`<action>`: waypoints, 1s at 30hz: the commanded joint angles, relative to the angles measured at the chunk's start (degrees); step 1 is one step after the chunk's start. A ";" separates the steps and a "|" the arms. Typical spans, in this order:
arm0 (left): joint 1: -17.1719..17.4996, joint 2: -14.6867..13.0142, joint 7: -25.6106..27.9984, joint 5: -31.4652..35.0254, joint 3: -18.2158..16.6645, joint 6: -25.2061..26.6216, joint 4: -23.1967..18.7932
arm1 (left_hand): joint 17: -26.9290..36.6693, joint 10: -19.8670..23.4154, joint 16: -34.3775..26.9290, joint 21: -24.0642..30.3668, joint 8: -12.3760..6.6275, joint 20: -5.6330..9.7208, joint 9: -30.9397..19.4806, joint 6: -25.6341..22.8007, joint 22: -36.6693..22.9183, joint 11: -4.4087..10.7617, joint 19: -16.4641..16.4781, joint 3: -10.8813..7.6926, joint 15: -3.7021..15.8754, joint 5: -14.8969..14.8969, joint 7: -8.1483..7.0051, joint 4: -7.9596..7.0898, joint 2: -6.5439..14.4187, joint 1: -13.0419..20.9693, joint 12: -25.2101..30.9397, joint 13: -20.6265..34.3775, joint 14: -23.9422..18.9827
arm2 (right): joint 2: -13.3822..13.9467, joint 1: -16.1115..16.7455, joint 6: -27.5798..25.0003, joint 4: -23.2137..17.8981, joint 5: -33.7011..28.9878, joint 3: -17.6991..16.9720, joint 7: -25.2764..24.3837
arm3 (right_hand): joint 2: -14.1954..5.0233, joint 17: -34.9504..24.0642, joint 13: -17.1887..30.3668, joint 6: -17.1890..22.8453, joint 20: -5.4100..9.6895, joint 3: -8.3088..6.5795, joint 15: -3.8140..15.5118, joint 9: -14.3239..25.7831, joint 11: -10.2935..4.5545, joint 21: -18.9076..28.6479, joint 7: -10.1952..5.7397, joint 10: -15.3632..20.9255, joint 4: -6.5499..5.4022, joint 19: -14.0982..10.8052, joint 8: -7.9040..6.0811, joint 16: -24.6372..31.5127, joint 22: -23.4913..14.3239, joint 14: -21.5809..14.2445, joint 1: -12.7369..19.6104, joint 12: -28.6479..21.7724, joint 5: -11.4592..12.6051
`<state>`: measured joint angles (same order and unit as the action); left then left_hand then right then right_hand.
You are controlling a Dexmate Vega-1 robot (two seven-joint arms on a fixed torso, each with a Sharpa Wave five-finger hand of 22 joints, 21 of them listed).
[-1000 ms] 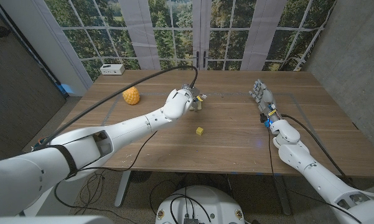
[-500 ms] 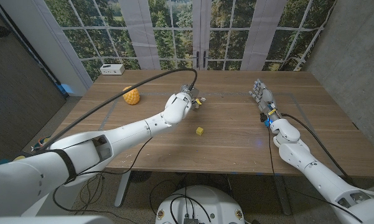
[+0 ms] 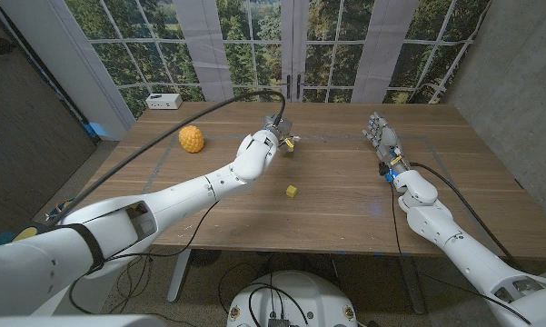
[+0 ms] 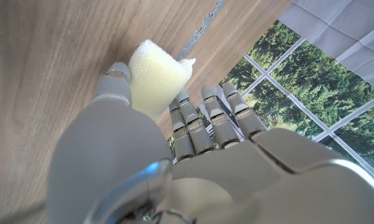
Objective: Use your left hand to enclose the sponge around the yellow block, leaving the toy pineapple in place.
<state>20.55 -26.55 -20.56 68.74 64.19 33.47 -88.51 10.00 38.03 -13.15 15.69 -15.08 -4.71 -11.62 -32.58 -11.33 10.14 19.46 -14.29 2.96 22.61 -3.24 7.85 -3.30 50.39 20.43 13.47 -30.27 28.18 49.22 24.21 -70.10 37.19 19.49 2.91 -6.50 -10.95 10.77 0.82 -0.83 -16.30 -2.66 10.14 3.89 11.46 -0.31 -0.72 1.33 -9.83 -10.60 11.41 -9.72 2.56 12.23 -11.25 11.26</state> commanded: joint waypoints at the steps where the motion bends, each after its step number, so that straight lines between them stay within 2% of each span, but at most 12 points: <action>1: 3.21 -3.71 -0.12 0.80 -3.71 -2.34 -8.91 | 0.29 1.53 0.15 0.26 -0.26 -0.05 -0.11 -1.02 -0.30 0.13 0.50 0.18 6.99 0.48 0.08 -0.30 0.62 0.17 0.15 0.34 -0.91 | 0.79 0.65 -1.46 -2.59 -0.95 0.07 -1.95 | -0.04 -0.06 0.19 0.32 -0.06 0.14 -0.12 0.19 0.14 0.04 -0.27 0.30 -0.05 -0.18 -0.31 0.14 -0.23 -0.28 -0.56 -0.16 0.30; 5: 4.60 -4.98 -0.45 0.81 -5.03 -3.83 -12.37 | 0.30 1.71 0.21 0.27 -0.36 -0.05 -0.12 -1.53 -0.31 0.20 0.52 0.23 7.10 0.51 -0.01 -0.39 0.75 0.28 0.15 0.40 -1.08 | 1.08 0.90 -1.70 -3.58 -1.33 0.08 -2.51 | -0.04 -0.06 0.19 0.31 -0.07 0.13 -0.10 0.19 0.14 0.03 -0.28 0.35 -0.05 -0.19 -0.29 0.12 -0.23 -0.26 -0.57 -0.17 0.30; 11: 6.48 -5.67 -1.00 1.73 -6.59 -5.30 -14.99 | 0.29 2.45 0.28 0.31 -0.49 -0.06 -0.15 -2.37 -0.34 0.54 0.63 0.33 7.25 0.57 0.16 -0.49 0.97 0.58 0.29 0.52 -1.52 | 1.29 1.80 -1.31 -4.94 -1.81 0.03 -3.24 | -0.03 -0.05 0.19 0.24 -0.09 0.12 -0.15 0.19 0.12 0.00 -0.33 0.38 -0.04 -0.17 -0.24 0.09 -0.23 -0.29 -0.59 -0.17 0.30; 17: 6.56 -4.32 -5.24 8.46 -5.73 -3.53 -12.69 | 0.33 2.13 0.67 0.28 0.01 0.18 -0.17 -1.93 -0.35 0.37 0.61 0.91 7.07 0.53 0.02 -0.91 0.86 0.25 -0.06 0.67 -1.29 | 1.73 3.29 -0.91 -6.78 -2.09 -0.32 -4.16 | 0.01 -0.05 0.18 0.25 -0.12 0.13 -0.14 0.19 0.09 -0.01 -0.30 0.38 -0.05 -0.20 -0.23 0.10 -0.23 -0.36 -0.64 -0.15 0.29; 19: 6.04 -3.63 -9.46 4.04 -7.88 -4.91 -12.46 | 0.47 0.24 1.44 0.14 1.13 0.25 -0.15 -0.05 -0.36 0.22 0.36 1.87 6.25 0.37 -0.12 -1.71 0.66 -0.83 -1.15 0.71 0.34 | 1.83 3.67 -0.87 -7.23 -2.04 -0.45 -4.33 | 0.03 -0.05 0.18 0.27 -0.15 0.13 -0.16 0.19 0.20 -0.02 -0.29 0.42 -0.04 -0.20 -0.23 0.10 -0.23 -0.39 -0.65 -0.16 0.29; 20: 6.26 -3.63 -8.35 5.03 -7.78 -4.47 -11.96 | 0.55 -0.69 1.72 -0.01 1.72 0.14 -0.11 0.95 -0.36 -0.02 0.03 2.59 5.77 0.20 -0.10 -2.25 0.36 -1.76 -1.80 0.57 1.16 | 1.88 3.87 -1.05 -7.54 -1.99 -0.52 -4.57 | 0.04 -0.05 0.18 0.26 -0.14 0.14 -0.16 0.19 0.25 -0.02 -0.29 0.43 -0.04 -0.21 -0.23 0.10 -0.23 -0.42 -0.65 -0.16 0.29; 21: 5.47 -3.39 -10.37 7.62 -6.76 -4.02 -11.36 | 0.58 -1.89 2.05 -0.22 2.51 -0.30 -0.06 2.39 -0.38 -0.41 -0.43 3.29 4.91 0.08 0.44 -2.63 0.07 -2.37 -2.65 0.38 2.26 | 1.94 3.99 -1.10 -7.70 -1.99 -0.55 -4.64 | 0.04 -0.05 0.18 0.27 -0.17 0.14 -0.15 0.19 0.25 -0.03 -0.34 0.46 -0.04 -0.19 -0.22 0.10 -0.23 -0.42 -0.65 -0.17 0.29; 22: 5.26 -2.83 -11.20 7.16 -7.13 -3.91 -10.81 | 0.63 -3.21 2.19 -0.38 3.42 -0.30 0.02 4.39 -0.40 -1.21 -0.75 4.06 4.70 -0.09 0.43 -3.16 -0.12 -3.18 -3.54 0.19 3.06 | 2.02 4.05 -1.00 -7.69 -2.04 -0.52 -4.49 | 0.05 -0.05 0.18 0.29 -0.14 0.14 -0.14 0.19 0.21 -0.03 -0.31 0.45 -0.04 -0.19 -0.23 0.09 -0.23 -0.41 -0.66 -0.17 0.29; 23: 5.87 -2.35 -9.47 6.72 -7.79 -3.16 -10.29 | 0.72 -4.70 2.30 -0.63 4.19 -0.48 0.14 6.44 -0.40 -1.63 -1.29 4.87 4.14 -0.34 0.61 -3.74 -0.39 -4.21 -4.43 0.01 4.02 | 2.06 4.09 -0.96 -7.67 -2.07 -0.50 -4.40 | 0.06 -0.05 0.18 0.29 -0.17 0.14 -0.17 0.19 0.21 -0.03 -0.32 0.45 -0.04 -0.19 -0.23 0.08 -0.23 -0.41 -0.67 -0.16 0.28; 26: 5.25 -0.87 -9.21 7.56 -7.81 -2.06 -7.99 | 0.69 -9.32 2.60 -1.10 4.75 -1.12 0.29 9.87 -0.38 -3.19 -2.22 6.59 2.43 -0.80 1.39 -4.47 -1.27 -5.60 -6.81 -0.35 6.49 | 2.08 4.14 -0.88 -7.60 -1.99 -0.46 -4.09 | 0.10 -0.05 0.18 0.34 -0.19 0.16 -0.18 0.19 0.15 -0.04 -0.27 0.47 -0.04 -0.20 -0.24 0.07 -0.23 -0.41 -0.70 -0.16 0.28; 29: 4.66 0.00 -7.56 6.17 -8.13 -2.41 -6.11 | 0.73 -11.70 2.82 -1.44 4.77 -1.33 0.36 11.57 -0.39 -4.65 -2.91 7.71 1.46 -1.11 1.55 -5.17 -1.53 -6.81 -7.87 -0.55 8.70 | 2.09 3.95 -0.69 -7.30 -2.12 -0.34 -3.72 | 0.13 -0.05 0.18 0.33 -0.21 0.17 -0.21 0.19 0.18 -0.04 -0.30 0.46 -0.03 -0.21 -0.23 0.05 -0.23 -0.39 -0.72 -0.15 0.28; 30: 3.68 0.65 -9.31 6.88 -7.46 -2.12 -5.05 | 0.73 -11.69 2.78 -1.44 4.74 -1.27 0.36 11.58 -0.39 -4.59 -2.91 7.77 1.40 -1.13 1.50 -5.22 -1.53 -6.90 -7.87 -0.56 8.69 | 2.08 3.83 -0.58 -7.13 -2.22 -0.29 -3.61 | 0.15 -0.04 0.18 0.33 -0.21 0.17 -0.19 0.19 0.18 -0.05 -0.28 0.46 -0.03 -0.19 -0.22 0.05 -0.23 -0.41 -0.72 -0.15 0.28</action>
<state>26.15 -29.46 -27.72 74.68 57.36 29.90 -99.18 10.55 27.18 -10.37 14.43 -10.36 -6.13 -11.18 -21.66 -11.60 6.14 16.95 -7.02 2.58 21.62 -1.81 2.94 -4.83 44.19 13.02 12.83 -22.39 29.95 52.53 23.06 -76.78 35.33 19.20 -1.01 -6.27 -10.95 10.77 0.83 -0.83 -16.30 -2.66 10.14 4.11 11.46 -0.33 -0.50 1.33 -9.83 -10.60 11.41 -9.72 2.56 12.00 -11.25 11.26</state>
